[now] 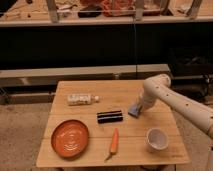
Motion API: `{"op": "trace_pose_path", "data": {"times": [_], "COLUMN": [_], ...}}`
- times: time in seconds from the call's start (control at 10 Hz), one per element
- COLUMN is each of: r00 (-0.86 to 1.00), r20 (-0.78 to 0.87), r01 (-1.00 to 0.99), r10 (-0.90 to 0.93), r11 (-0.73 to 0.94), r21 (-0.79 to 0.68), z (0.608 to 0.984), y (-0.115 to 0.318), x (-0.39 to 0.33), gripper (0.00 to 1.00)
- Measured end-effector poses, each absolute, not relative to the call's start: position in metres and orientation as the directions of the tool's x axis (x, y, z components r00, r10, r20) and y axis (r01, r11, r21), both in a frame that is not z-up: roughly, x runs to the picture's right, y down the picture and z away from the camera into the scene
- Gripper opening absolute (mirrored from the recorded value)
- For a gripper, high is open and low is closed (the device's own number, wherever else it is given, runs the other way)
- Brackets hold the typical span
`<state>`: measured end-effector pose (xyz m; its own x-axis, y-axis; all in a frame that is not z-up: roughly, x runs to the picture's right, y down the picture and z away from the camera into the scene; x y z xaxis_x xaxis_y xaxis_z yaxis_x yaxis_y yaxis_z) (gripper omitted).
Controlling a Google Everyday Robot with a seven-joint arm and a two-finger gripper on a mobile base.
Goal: Place the white sponge in the ceramic bowl
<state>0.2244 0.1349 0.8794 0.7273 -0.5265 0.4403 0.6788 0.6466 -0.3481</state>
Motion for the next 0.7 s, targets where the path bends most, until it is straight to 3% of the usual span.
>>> {"op": "trace_pose_path", "data": {"times": [0.3, 0.4, 0.7], "r00": [0.712, 0.706, 0.691], "r20": [0.446, 0.450, 0.456], "r01": [0.695, 0.701, 0.716], "r10": [-0.542, -0.547, -0.561], "r11": [0.634, 0.629, 0.620], "r21": [-0.339, -0.335, -0.322], "z": [0.8757, 0.8756, 0.8718], "y": [0.1398, 0.1409, 0.1438], "x": [0.2261, 0.2239, 0.2213], "gripper": [0.41, 0.49, 0.51]}}
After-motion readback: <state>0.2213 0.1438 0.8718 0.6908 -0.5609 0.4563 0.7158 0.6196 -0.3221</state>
